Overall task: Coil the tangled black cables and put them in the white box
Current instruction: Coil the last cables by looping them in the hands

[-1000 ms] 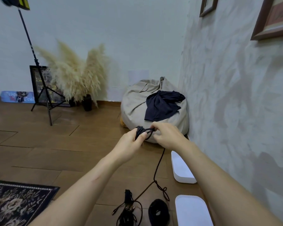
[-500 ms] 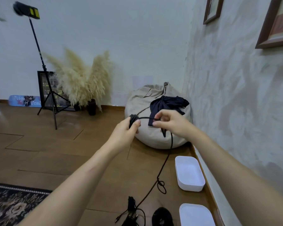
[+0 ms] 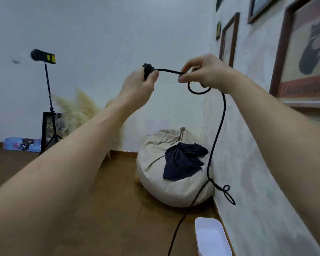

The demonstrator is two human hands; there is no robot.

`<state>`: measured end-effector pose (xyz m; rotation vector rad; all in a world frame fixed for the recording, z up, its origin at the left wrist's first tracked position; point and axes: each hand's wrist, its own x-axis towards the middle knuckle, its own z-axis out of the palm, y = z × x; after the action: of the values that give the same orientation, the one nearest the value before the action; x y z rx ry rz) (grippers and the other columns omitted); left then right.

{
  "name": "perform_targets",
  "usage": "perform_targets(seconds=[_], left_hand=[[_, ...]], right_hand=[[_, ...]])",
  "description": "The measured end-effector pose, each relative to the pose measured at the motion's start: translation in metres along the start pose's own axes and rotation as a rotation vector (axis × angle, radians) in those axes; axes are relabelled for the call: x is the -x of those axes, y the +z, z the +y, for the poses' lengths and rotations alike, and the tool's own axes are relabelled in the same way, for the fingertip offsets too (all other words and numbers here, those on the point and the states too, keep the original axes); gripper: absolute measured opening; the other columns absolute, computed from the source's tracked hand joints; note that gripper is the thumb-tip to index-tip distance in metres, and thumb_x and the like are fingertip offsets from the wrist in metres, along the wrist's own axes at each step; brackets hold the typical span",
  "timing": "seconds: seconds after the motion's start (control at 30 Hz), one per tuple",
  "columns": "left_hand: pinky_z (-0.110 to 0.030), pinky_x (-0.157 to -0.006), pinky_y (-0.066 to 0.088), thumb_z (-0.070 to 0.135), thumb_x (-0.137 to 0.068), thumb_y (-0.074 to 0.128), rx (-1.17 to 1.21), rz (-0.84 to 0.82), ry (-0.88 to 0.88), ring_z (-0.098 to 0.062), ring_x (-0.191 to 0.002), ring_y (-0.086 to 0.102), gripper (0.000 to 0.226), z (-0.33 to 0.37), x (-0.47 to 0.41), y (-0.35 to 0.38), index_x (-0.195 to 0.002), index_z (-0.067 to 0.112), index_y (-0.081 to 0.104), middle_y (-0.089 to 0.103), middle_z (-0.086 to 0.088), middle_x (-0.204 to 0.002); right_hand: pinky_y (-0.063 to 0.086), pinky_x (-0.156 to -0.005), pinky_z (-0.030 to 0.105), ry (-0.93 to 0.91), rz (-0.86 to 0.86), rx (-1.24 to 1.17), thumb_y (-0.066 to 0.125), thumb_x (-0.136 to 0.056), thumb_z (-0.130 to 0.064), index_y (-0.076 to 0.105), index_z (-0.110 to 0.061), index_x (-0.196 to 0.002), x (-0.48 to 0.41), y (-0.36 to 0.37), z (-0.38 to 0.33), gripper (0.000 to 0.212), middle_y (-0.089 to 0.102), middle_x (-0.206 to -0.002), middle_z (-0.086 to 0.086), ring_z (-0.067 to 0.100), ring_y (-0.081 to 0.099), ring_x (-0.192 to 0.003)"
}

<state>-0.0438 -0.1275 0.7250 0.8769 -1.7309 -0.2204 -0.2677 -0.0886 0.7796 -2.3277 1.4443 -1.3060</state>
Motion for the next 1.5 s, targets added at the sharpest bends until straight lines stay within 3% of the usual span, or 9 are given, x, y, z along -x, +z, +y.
perform_targets(seconds=[0.2, 0.37, 0.57, 0.67, 0.77, 0.97, 1.17, 1.3, 1.5], left_hand=[[-0.052, -0.082, 0.05, 0.043, -0.106, 0.045, -0.092, -0.012, -0.104, -0.036, -0.089, 0.064, 0.042, -0.041, 0.023, 0.002, -0.106, 0.003, 0.059, 0.069, -0.018, -0.097], [-0.06, -0.082, 0.048, 0.042, -0.106, 0.045, -0.141, 0.02, -0.12, -0.042, -0.088, 0.061, 0.045, -0.06, 0.028, -0.014, -0.099, -0.002, 0.053, 0.065, -0.025, -0.099], [-0.048, -0.084, 0.05, 0.04, -0.108, 0.044, -0.109, 0.082, -0.119, -0.034, -0.087, 0.062, 0.038, -0.048, 0.004, -0.037, -0.103, 0.005, 0.059, 0.068, -0.016, -0.096], [-0.039, -0.08, 0.05, 0.042, -0.108, 0.043, -0.022, -0.076, -0.15, -0.021, -0.076, 0.061, 0.035, -0.054, 0.028, -0.016, -0.099, 0.016, 0.064, 0.067, -0.002, -0.084], [-0.037, -0.074, 0.046, 0.038, -0.11, 0.042, 0.017, -0.171, -0.174, -0.018, -0.073, 0.058, 0.034, -0.07, 0.072, 0.018, -0.099, 0.013, 0.063, 0.065, -0.003, -0.082], [-0.028, -0.074, 0.044, 0.035, -0.111, 0.04, 0.201, -0.234, -0.228, -0.013, -0.077, 0.058, 0.035, -0.079, 0.131, 0.047, -0.103, 0.009, 0.062, 0.062, -0.002, -0.084], [-0.024, -0.074, 0.045, 0.028, -0.111, 0.04, 0.38, -0.36, -0.216, -0.018, -0.082, 0.059, 0.032, -0.078, 0.163, 0.045, -0.103, 0.007, 0.062, 0.06, 0.002, -0.081], [-0.017, -0.069, 0.045, 0.022, -0.111, 0.04, 0.42, -0.363, -0.163, -0.014, -0.08, 0.058, 0.028, -0.072, 0.167, 0.04, -0.102, 0.007, 0.062, 0.059, 0.0, -0.081], [-0.024, -0.077, 0.05, 0.028, -0.108, 0.045, 0.549, -0.388, -0.092, -0.018, -0.085, 0.06, 0.025, -0.057, 0.162, 0.036, -0.106, 0.01, 0.062, 0.061, 0.002, -0.083]], right_hand=[[0.026, -0.045, 0.016, 0.119, -0.014, 0.01, 0.083, -0.084, -0.034, 0.075, -0.015, -0.08, 0.029, 0.01, 0.042, 0.02, 0.042, -0.047, -0.017, 0.003, 0.038, -0.046], [0.031, -0.045, 0.008, 0.162, -0.046, 0.112, 0.08, -0.085, -0.043, 0.075, -0.015, -0.078, 0.037, 0.001, 0.052, 0.03, 0.051, -0.049, -0.019, 0.001, 0.047, -0.055], [0.03, -0.055, 0.028, 0.166, -0.046, 0.026, 0.081, -0.079, -0.053, 0.074, -0.019, -0.074, 0.018, -0.011, 0.037, 0.035, 0.046, -0.065, -0.004, 0.015, 0.04, -0.067], [0.033, -0.057, 0.026, 0.191, -0.128, -0.046, 0.078, -0.087, -0.043, 0.076, -0.021, -0.093, 0.028, 0.011, 0.043, 0.023, 0.052, -0.068, -0.009, 0.014, 0.045, -0.072], [0.033, -0.056, 0.022, 0.167, -0.183, -0.193, 0.071, -0.095, -0.034, 0.074, -0.018, -0.106, 0.042, 0.049, 0.05, 0.019, 0.05, -0.075, -0.001, 0.012, 0.042, -0.066], [0.036, -0.06, 0.024, 0.048, -0.124, -0.106, 0.07, -0.095, -0.029, 0.076, -0.028, -0.091, 0.065, 0.109, 0.057, 0.007, 0.056, -0.073, 0.003, 0.011, 0.044, -0.064], [0.045, -0.072, 0.029, -0.022, 0.024, -0.077, 0.073, -0.091, -0.032, 0.079, -0.029, -0.089, 0.081, 0.136, 0.072, 0.006, 0.07, -0.075, -0.012, 0.005, 0.057, -0.07], [0.052, -0.081, 0.031, -0.027, 0.009, -0.161, 0.074, -0.092, -0.028, 0.079, -0.028, -0.09, 0.086, 0.143, 0.074, 0.005, 0.076, -0.085, -0.009, 0.012, 0.068, -0.085], [0.047, -0.072, 0.018, -0.007, 0.028, -0.421, 0.072, -0.095, -0.019, 0.078, -0.023, -0.093, 0.094, 0.141, 0.07, 0.008, 0.07, -0.076, 0.0, 0.002, 0.059, -0.069]])
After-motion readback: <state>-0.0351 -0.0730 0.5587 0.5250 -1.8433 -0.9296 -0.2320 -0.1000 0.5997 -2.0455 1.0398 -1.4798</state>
